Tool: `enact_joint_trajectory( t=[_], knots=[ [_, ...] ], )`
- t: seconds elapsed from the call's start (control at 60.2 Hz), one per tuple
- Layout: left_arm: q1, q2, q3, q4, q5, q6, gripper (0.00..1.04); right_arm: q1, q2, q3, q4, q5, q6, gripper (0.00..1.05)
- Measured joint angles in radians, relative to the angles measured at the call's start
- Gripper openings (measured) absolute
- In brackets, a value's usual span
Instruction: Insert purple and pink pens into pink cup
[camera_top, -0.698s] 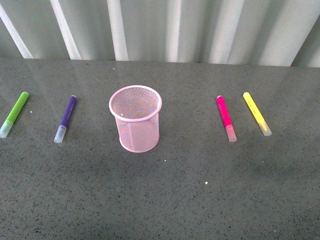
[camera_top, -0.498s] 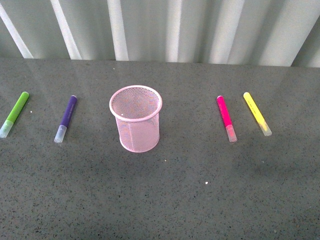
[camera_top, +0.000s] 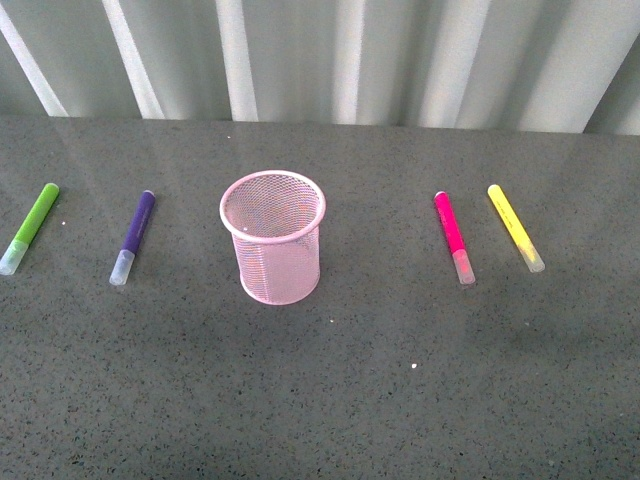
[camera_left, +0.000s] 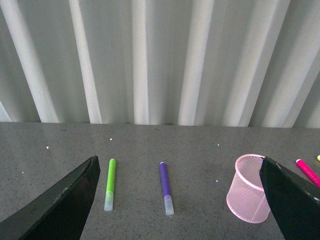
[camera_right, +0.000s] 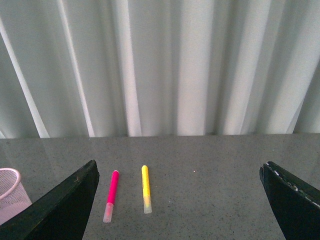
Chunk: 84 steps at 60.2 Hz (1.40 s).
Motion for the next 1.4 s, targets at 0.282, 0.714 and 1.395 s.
enact_joint_trajectory(
  t=[0.282,0.714,1.395],
  knots=[
    [0.0,0.0,0.0,0.0,0.0,0.0,0.98,0.0,0.0,0.0,0.0,0.0,0.0,0.98],
    [-0.08,0.441,0.05,0.27,-0.244,-0.281,0.98,0.0,0.0,0.0,0.0,0.0,0.0,0.98],
    [-0.004,1.839,1.246,-0.034,0.026,0.002,0.98,0.0,0.0,0.0,0.0,0.0,0.0,0.98]
  ],
)
